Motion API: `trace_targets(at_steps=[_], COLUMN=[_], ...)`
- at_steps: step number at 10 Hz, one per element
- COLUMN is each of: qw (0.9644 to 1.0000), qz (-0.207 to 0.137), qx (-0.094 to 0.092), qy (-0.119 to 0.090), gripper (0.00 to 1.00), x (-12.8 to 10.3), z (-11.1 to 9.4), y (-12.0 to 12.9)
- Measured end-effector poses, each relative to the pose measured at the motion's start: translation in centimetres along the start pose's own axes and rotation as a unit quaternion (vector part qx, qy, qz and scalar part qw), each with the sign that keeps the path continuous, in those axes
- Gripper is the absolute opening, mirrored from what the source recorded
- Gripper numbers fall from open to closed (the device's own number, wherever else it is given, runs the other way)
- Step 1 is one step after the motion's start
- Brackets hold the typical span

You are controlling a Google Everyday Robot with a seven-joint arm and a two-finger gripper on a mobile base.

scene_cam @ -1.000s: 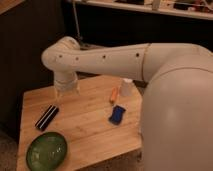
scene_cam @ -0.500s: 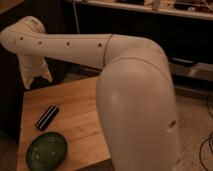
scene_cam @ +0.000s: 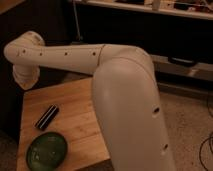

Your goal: Push the eraser across the table

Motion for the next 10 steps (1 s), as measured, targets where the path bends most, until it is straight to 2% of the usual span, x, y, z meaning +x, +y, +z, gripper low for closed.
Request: trace_targets(at_steps=[1,7,8,10], qw=[1.0,1.0,0.9999,0.9995], qz=[-0.001,-0.002,0.0,0.004], qx=[-0.005,-0.005,-0.011,-0.032], qy=[-0.003,-0.002,0.002,0.002], gripper=[0.01,0.01,0.01,0.01], x=[0.2,0.2,0.7,2.8], z=[0.7,0.7,0.9,2.6], y=[0.0,0.0,0.2,0.7])
